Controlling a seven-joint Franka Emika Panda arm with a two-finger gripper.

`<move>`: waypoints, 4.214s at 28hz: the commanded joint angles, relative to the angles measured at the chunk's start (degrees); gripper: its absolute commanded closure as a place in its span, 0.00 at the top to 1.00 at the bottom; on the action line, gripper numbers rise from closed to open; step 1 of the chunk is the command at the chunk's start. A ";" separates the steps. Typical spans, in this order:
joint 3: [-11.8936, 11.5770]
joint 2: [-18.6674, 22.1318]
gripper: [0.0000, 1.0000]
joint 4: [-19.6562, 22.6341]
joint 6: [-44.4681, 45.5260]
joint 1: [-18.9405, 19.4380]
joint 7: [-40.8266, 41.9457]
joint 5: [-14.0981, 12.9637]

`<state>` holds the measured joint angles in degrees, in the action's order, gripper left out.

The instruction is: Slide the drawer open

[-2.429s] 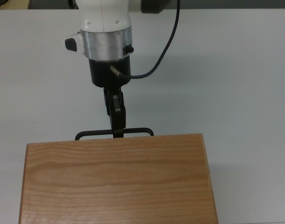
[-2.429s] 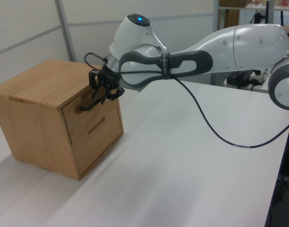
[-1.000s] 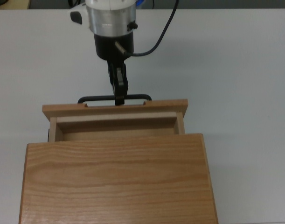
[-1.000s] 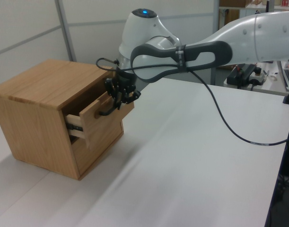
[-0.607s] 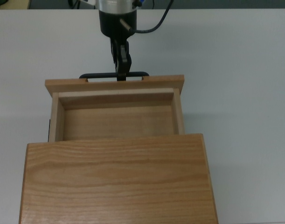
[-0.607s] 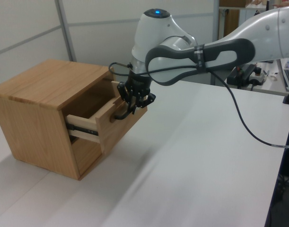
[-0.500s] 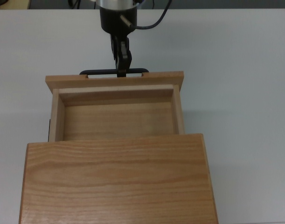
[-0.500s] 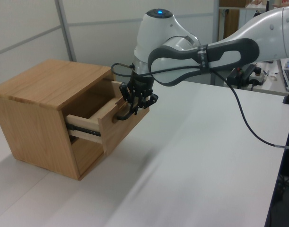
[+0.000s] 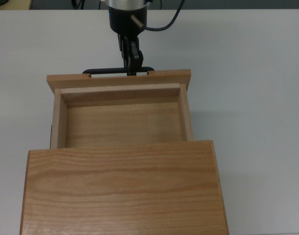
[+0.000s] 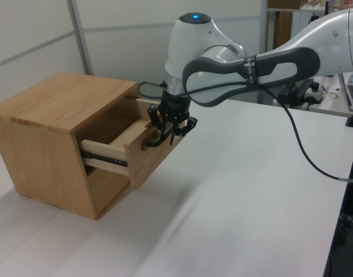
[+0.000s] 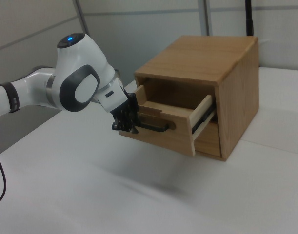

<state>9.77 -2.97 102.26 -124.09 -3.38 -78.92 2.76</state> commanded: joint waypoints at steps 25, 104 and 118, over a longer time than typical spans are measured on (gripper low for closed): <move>-0.80 2.09 1.00 -7.69 20.82 -0.66 45.14 -3.29; -1.07 1.30 1.00 -12.26 29.17 -0.84 84.28 -1.44; -0.89 1.12 1.00 -13.49 29.35 -0.66 83.92 -1.53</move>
<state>8.62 -1.58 90.02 -96.46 -4.35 5.28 0.54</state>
